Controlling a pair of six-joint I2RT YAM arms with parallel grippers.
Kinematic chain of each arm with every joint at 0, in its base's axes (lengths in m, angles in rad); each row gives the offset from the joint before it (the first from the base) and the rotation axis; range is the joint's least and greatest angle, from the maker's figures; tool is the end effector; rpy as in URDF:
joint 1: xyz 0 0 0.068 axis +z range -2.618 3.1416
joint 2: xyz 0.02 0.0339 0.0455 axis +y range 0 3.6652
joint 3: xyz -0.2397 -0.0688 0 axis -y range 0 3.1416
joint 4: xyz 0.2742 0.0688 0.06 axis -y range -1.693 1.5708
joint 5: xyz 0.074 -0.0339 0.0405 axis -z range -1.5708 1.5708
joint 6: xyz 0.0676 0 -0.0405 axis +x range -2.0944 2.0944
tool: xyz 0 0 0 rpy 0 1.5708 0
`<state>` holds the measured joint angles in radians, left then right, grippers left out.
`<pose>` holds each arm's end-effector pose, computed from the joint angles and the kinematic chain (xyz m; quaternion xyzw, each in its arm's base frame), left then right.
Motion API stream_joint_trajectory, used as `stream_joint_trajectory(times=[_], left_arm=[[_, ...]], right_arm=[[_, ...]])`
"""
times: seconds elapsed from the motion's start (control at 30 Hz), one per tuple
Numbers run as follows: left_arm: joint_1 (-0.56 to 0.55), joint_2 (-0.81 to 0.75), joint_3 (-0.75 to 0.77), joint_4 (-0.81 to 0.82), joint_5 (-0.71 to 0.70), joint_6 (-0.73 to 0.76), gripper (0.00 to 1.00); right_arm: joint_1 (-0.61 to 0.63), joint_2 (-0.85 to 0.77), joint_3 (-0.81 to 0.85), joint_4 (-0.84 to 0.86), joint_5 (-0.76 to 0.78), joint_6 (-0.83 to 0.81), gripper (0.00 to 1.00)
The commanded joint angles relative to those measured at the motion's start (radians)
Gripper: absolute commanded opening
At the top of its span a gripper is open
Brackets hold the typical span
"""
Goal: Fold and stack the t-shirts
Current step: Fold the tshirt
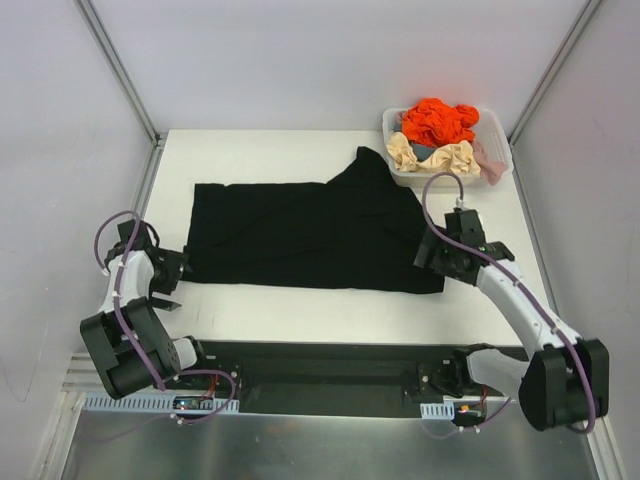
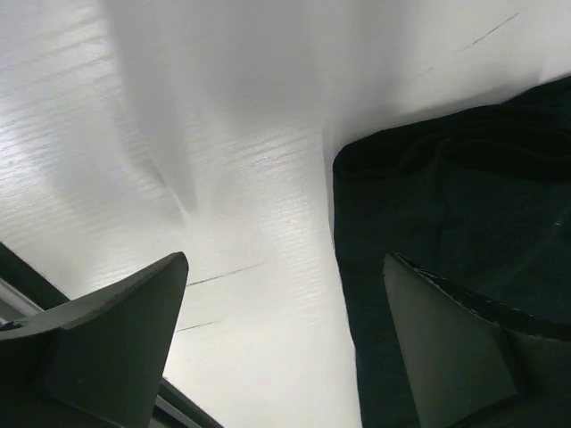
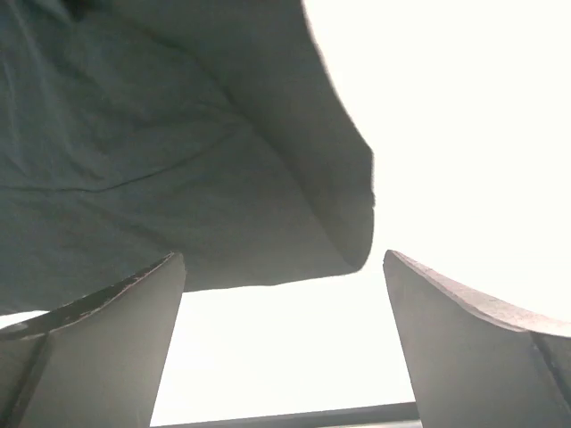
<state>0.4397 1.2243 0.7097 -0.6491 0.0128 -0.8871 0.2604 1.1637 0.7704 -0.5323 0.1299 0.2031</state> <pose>0.2382 0.1111 0.1262 -0.6021 0.7724 -0.0510 0.1957 0.2788 0.0652 0.1713 -0.0065 0.9466 0.0128 0.3220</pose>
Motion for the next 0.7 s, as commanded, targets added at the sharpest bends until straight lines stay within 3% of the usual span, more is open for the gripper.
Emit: stream_joint_trajectory(times=[0.0, 0.07, 0.33, 0.47, 0.67], left_arm=[[0.011, 0.091, 0.005, 0.083, 0.064, -0.004, 0.89], [0.011, 0.13, 0.022, 0.114, 0.076, -0.009, 0.84], [0.01, 0.207, 0.065, 0.192, 0.041, -0.023, 0.81], [0.01, 0.286, 0.1, 0.192, 0.053, -0.009, 0.62], [-0.009, 0.331, 0.091, 0.218, 0.084, -0.007, 0.47]], right_arm=[[-0.068, -0.104, -0.051, -0.034, -0.007, 0.087, 0.97], [-0.091, -0.104, -0.074, -0.047, -0.021, 0.097, 0.97], [-0.112, -0.09, -0.12, -0.035, -0.069, 0.14, 0.97], [-0.122, -0.09, -0.138, -0.035, -0.072, 0.206, 0.97], [-0.136, -0.059, -0.169, 0.048, -0.085, 0.3, 0.97]])
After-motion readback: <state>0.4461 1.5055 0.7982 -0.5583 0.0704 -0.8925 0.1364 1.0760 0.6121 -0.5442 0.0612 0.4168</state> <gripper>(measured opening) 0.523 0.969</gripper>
